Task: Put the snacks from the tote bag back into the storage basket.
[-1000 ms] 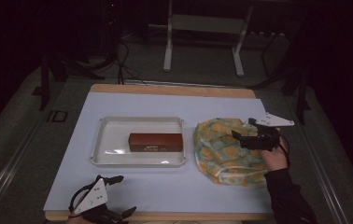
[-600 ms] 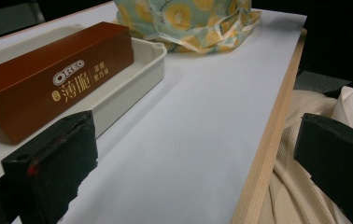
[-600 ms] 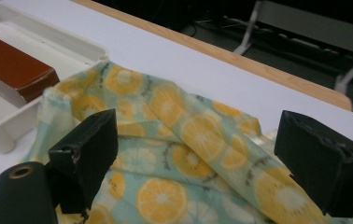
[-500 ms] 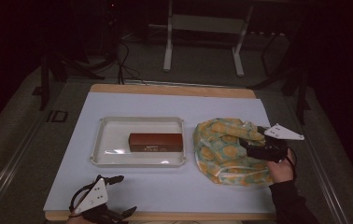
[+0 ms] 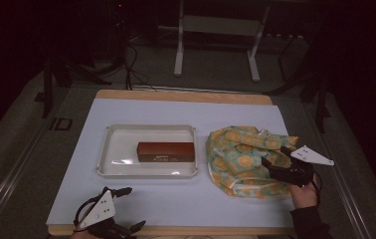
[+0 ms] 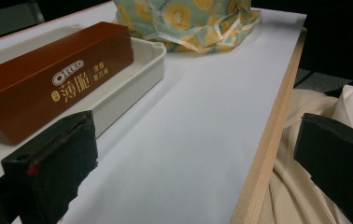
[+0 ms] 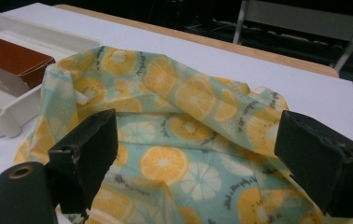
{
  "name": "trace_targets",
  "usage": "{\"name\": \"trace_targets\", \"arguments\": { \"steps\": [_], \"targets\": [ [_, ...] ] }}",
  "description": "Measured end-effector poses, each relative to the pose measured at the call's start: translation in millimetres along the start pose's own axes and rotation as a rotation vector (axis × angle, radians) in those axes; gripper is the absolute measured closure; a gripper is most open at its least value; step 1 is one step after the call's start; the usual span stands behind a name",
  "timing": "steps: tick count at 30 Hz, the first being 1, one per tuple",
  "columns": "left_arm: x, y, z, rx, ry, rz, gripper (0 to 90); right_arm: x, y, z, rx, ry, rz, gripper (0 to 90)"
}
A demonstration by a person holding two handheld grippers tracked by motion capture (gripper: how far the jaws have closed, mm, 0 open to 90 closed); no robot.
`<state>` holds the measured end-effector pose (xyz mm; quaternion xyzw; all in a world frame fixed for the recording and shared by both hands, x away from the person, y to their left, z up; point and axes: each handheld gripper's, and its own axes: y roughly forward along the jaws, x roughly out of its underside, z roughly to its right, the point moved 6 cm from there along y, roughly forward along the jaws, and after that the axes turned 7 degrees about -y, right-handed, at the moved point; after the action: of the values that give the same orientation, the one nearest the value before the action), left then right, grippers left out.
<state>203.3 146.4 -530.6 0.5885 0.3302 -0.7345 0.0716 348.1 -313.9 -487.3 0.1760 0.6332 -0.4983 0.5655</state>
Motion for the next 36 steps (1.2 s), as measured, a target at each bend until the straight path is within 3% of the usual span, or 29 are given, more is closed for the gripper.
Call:
{"name": "trace_targets", "arguments": {
  "steps": [9, 15, 20, 28, 36],
  "targets": [
    [0.1, 0.2, 0.2, 0.0, 0.002, -0.002, 0.0, 11.8, -7.8, -6.5, -0.016, -0.006, -0.006, 13.3],
    [0.1, 0.0, 0.1, 0.001, 0.002, -0.002, 0.0, 15.5, -14.0, -9.4, 0.005, -0.033, 0.004, 13.3],
    [0.2, 0.2, 0.1, 0.002, 0.004, -0.004, 0.0, 20.1, -15.1, -9.8, 0.001, -0.028, 0.0, 13.3],
    [0.3, 0.1, 0.1, 0.004, 0.005, -0.004, 0.0, 26.3, -15.5, -15.6, 0.03, -0.073, 0.0, 13.3],
    [0.5, 0.0, 0.0, 0.006, 0.002, -0.002, 0.0, 27.0, -16.4, -17.4, 0.024, -0.075, 0.021, 13.3]
  ]
}}
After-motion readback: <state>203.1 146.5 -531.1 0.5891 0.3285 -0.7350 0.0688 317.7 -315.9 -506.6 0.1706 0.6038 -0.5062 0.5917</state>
